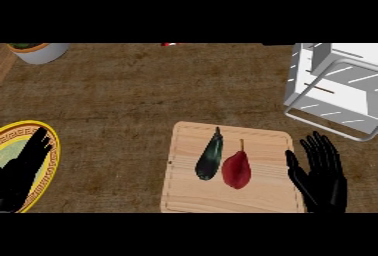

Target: Pick the pear from the cutting board and place it in the tiered basket

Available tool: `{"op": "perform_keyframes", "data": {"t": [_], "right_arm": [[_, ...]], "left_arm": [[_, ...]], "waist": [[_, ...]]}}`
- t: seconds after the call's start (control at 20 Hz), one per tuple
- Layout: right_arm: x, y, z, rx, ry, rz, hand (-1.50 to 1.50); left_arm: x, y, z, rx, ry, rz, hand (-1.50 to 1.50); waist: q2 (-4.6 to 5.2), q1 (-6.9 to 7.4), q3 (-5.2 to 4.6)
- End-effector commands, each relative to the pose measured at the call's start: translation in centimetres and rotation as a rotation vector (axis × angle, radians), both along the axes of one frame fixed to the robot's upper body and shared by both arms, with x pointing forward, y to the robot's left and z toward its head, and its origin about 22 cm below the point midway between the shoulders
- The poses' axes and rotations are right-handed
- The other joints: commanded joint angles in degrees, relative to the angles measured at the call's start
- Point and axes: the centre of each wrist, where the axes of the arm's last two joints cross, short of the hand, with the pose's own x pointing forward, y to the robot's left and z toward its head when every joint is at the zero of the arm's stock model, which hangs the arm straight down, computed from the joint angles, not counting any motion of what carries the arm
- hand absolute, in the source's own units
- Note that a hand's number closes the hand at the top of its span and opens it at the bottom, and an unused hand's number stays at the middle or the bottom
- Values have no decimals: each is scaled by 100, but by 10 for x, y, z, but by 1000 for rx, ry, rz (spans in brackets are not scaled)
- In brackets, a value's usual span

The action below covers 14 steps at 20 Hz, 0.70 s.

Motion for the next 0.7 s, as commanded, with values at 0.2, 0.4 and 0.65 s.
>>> {"op": "perform_keyframes", "data": {"t": [0.2, 0.4, 0.65], "right_arm": [[-65, 3, -52, -486, 557, -35, -150], [-58, 22, -25, -463, 633, 161, -150], [-21, 34, 36, -505, 681, 305, -150]], "left_arm": [[6, -7, -6, 19, 40, -37, 0], [9, -6, -1, 31, 34, -45, 0], [6, -6, -10, 27, 61, -53, 0]], "waist": [[30, 290, -72], [-29, 323, -61], [-48, 314, -50]]}}
